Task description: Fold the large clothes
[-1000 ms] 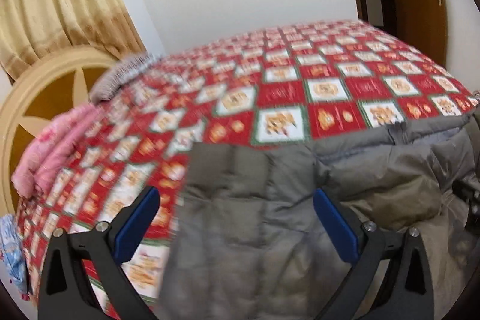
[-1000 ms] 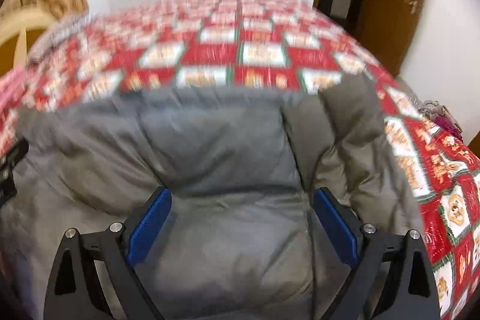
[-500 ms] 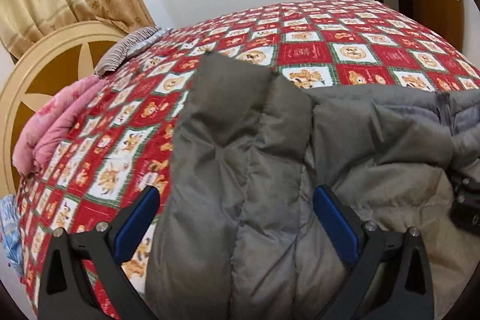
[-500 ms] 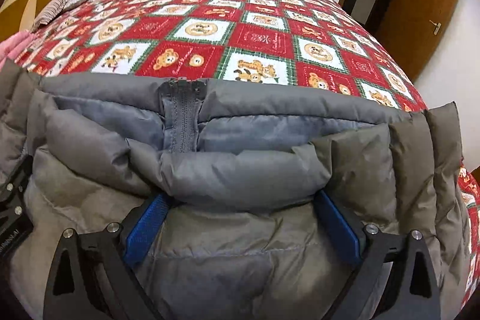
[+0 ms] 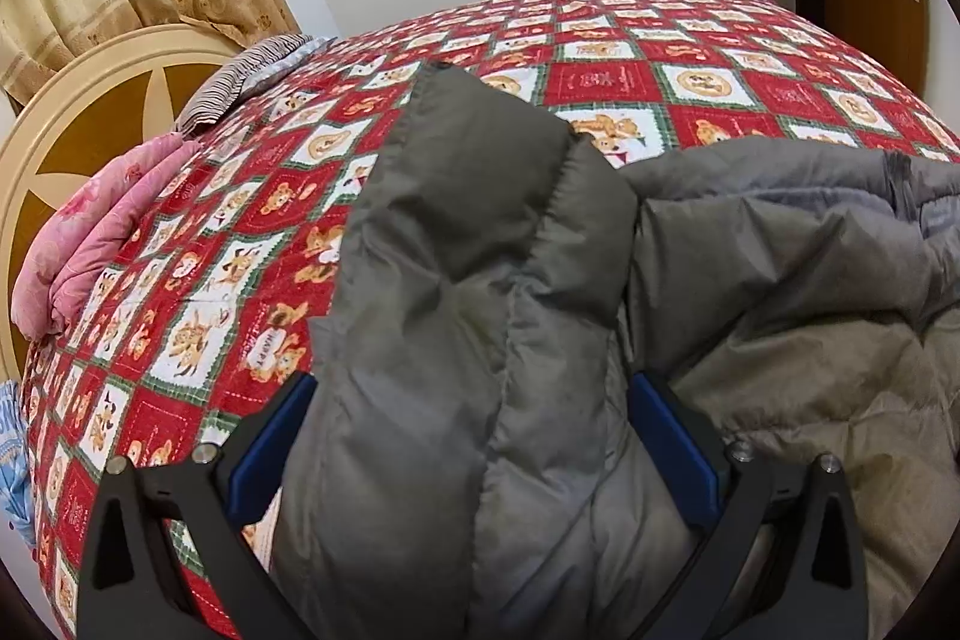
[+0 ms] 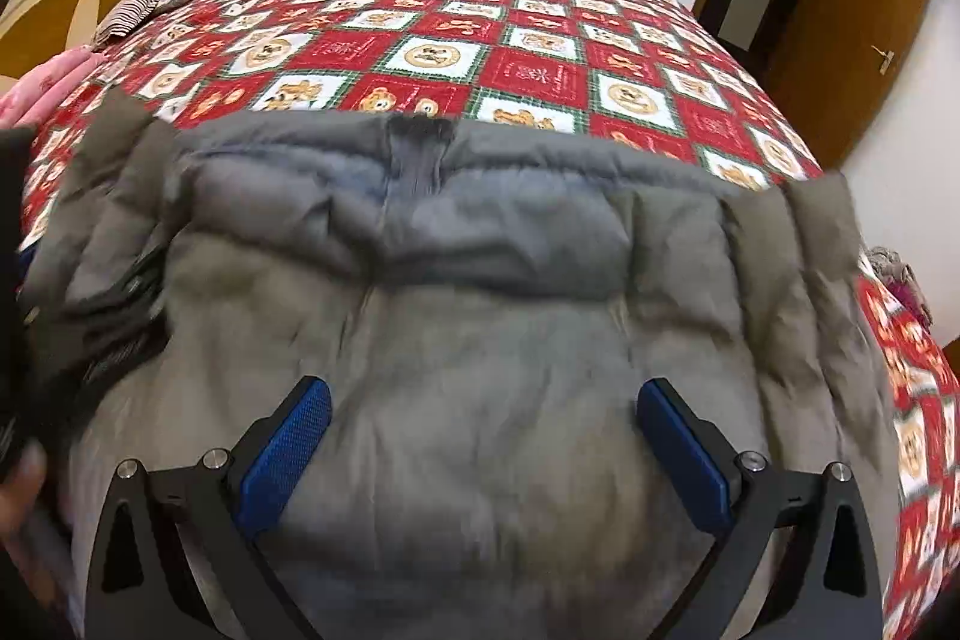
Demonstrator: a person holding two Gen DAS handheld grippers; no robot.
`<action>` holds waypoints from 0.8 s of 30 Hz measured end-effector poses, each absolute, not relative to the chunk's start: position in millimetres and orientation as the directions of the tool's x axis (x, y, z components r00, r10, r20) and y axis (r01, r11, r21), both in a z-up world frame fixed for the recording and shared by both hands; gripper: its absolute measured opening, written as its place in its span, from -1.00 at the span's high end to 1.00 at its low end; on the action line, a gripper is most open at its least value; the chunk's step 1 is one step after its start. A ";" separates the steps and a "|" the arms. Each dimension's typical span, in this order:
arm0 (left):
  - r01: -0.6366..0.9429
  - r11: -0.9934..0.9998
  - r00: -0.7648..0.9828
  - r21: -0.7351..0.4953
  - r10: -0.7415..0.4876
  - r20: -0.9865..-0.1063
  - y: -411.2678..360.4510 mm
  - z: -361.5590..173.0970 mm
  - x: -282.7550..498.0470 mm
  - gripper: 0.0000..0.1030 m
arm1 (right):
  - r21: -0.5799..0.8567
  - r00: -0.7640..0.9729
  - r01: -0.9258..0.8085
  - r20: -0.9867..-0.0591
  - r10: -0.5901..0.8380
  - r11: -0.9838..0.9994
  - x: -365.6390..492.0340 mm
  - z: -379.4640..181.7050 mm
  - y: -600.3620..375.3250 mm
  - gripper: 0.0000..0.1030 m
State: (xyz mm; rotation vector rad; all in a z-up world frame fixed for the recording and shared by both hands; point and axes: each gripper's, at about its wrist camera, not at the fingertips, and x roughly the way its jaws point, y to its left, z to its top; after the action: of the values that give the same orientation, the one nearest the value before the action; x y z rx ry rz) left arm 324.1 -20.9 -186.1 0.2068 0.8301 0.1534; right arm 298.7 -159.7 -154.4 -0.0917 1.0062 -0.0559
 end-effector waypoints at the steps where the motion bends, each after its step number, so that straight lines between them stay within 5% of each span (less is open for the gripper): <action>1: -0.054 0.969 0.666 0.242 0.216 -0.714 -20.6 -186.1 324.1 -1.00 | -0.104 0.531 0.003 -0.843 -0.090 0.995 291.3 -157.2 -157.8 -0.97; 14: -0.083 0.987 0.658 0.137 0.157 -0.736 22.0 -157.5 247.6 -1.00 | -0.172 0.560 -0.016 -0.817 -0.134 0.985 280.2 -180.4 -148.9 -0.97; 24: -0.171 0.985 0.620 -0.014 0.096 -0.778 58.8 -178.0 171.7 -1.00 | -0.185 0.650 -0.012 -0.748 -0.133 0.983 185.9 -168.9 -138.6 -0.97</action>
State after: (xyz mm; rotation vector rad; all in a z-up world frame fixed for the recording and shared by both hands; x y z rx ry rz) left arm 171.7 58.8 -178.0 -0.0901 0.8886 0.1540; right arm 185.9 -138.6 -168.9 -0.1797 0.8618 -0.0694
